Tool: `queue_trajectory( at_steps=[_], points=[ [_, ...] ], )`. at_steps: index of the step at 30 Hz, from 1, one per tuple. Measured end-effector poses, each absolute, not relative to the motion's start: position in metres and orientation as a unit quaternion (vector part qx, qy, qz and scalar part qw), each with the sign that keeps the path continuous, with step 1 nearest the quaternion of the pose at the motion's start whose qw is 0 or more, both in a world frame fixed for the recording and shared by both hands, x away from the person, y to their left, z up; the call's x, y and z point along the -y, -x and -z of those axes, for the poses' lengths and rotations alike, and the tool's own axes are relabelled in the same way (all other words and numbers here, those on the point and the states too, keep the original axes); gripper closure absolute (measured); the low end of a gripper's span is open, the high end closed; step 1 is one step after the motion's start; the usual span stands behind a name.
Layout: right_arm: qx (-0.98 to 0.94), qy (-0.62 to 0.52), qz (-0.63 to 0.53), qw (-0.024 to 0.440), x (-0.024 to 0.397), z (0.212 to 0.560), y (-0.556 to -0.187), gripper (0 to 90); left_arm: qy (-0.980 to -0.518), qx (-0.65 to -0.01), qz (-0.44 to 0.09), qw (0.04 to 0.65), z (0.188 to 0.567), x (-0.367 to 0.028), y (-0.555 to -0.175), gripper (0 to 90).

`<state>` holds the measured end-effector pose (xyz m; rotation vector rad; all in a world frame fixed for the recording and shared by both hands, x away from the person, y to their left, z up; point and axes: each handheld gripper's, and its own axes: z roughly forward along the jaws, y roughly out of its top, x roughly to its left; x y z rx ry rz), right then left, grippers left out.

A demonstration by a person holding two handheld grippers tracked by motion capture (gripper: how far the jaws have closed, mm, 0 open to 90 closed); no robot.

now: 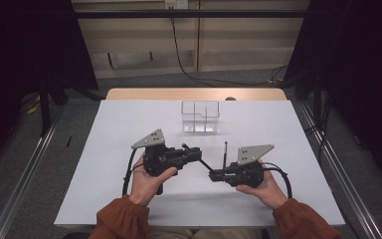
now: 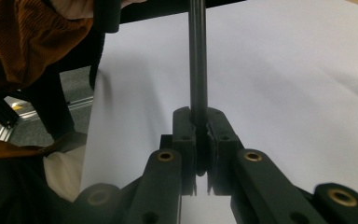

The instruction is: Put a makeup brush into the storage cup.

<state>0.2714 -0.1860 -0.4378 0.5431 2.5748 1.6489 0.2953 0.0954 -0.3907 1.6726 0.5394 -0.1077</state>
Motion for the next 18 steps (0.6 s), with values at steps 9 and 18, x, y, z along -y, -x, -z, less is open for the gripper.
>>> queue_trajectory(
  at_steps=[9,18],
  points=[
    [-0.827,-0.181,-0.532,0.015,0.1867,0.4385,-0.2721,82.3,-0.733,-0.229,0.054,0.638,0.3880,-0.0918,-0.2937,83.2],
    [-0.822,-0.195,-0.535,0.014,0.1881,0.4397,-0.2736,73.0,-0.742,-0.219,0.042,0.633,0.3856,-0.0881,-0.2922,83.9]
  ],
)
